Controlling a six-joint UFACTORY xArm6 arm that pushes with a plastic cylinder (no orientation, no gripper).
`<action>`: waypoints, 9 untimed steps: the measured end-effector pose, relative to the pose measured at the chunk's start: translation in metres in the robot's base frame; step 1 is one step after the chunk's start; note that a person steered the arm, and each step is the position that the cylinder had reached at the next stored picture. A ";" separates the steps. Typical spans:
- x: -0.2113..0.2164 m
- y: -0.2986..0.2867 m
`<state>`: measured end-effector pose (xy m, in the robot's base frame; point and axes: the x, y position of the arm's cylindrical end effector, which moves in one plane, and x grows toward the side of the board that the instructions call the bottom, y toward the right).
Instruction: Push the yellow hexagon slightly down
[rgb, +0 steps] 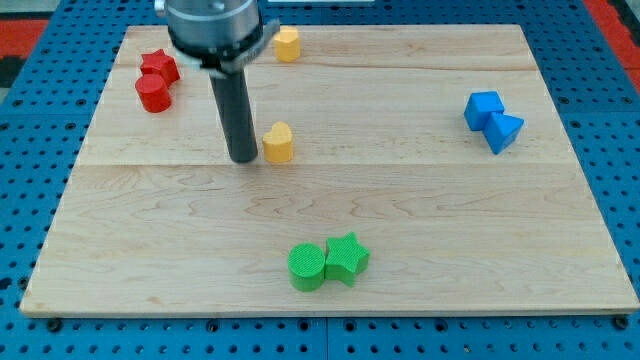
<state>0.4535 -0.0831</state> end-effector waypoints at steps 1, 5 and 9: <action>-0.010 0.028; -0.200 0.121; -0.234 0.021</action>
<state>0.2198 -0.0621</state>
